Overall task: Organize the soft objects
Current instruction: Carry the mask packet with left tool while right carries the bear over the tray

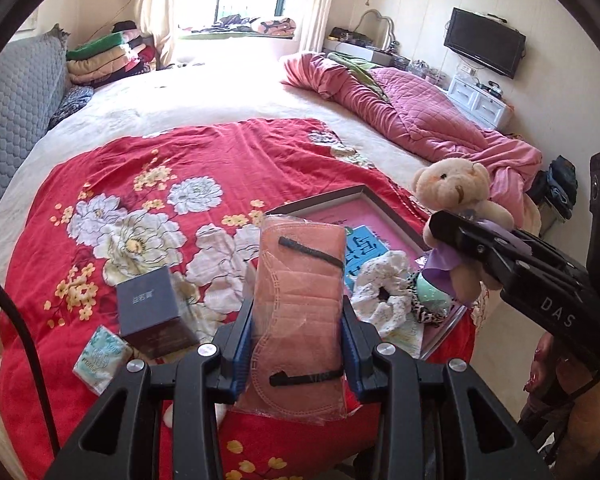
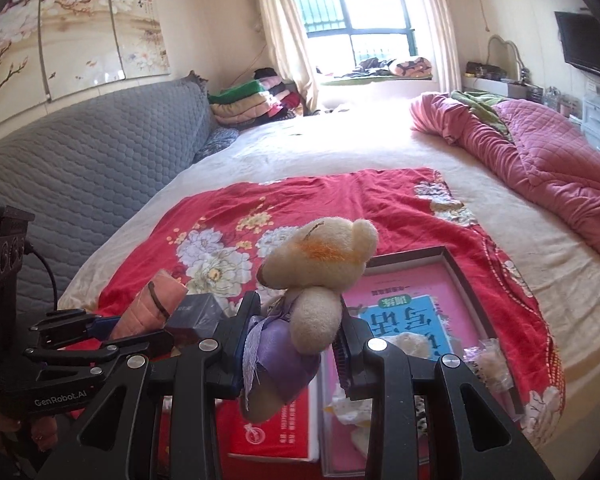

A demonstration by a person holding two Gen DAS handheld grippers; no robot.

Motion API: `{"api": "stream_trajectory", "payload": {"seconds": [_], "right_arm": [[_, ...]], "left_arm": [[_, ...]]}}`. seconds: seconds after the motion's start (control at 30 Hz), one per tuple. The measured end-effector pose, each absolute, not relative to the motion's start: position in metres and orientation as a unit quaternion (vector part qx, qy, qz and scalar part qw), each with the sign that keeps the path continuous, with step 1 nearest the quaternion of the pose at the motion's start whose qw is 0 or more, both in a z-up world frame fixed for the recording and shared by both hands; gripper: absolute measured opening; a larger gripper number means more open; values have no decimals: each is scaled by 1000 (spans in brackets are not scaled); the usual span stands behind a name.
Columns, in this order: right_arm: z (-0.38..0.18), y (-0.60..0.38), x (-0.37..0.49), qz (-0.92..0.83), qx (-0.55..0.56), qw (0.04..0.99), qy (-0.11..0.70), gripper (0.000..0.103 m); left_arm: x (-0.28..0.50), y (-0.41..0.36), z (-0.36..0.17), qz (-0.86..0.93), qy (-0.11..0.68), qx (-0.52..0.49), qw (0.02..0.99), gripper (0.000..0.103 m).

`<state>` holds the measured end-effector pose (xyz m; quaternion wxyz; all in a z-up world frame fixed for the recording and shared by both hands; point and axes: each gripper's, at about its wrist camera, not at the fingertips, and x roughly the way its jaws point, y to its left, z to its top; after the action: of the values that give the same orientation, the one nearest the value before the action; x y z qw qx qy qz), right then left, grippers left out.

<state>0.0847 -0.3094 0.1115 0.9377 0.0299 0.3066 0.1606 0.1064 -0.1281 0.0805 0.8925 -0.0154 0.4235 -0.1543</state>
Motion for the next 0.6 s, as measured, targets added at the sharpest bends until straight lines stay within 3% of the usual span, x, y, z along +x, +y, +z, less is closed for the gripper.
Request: {"api": "stream_trajectory", "payload": {"seconds": [0.6], "right_arm": [[110,-407,75,80,69,950,294,35]], "left_arm": [[123,-235,57,-223,447,28,866,38]]}}
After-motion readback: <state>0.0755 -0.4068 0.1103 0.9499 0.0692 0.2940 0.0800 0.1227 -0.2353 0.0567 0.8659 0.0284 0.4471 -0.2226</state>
